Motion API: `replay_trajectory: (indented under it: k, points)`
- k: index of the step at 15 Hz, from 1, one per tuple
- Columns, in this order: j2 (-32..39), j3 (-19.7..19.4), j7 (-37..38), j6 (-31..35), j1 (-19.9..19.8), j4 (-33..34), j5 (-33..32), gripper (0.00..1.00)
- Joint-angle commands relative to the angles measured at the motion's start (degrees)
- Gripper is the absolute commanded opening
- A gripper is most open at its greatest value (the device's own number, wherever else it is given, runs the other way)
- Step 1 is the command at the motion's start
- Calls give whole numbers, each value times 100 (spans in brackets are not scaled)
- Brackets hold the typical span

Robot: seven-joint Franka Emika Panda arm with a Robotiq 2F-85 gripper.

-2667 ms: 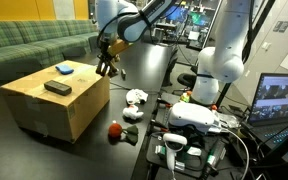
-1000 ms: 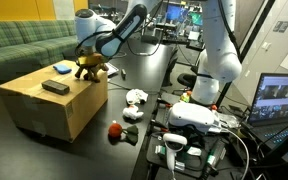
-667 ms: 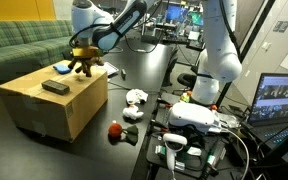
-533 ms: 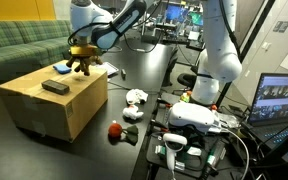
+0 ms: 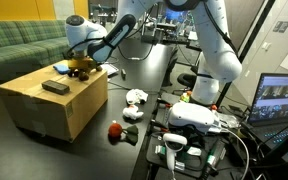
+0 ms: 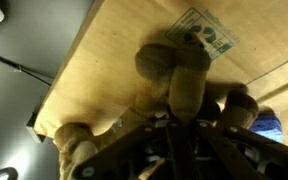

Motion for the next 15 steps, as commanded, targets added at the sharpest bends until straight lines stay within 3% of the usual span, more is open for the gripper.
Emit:
replay_trajectory:
  k: [1, 2, 4, 6, 12, 15]
  points:
    - [294, -71, -76, -34, 50, 289, 55, 4]
    - [241, -14, -206, -54, 31, 247, 119, 32]
    - [53, 167, -648, -100, -4, 79, 246, 40]
    - [-94, 385, -1234, -170, -27, -22, 472, 56]
    - [-402, 1233, -3626, -1110, 52, 279, 2096, 99]
    - [-260, 1287, -4008, -1865, 353, 881, 2422, 100]
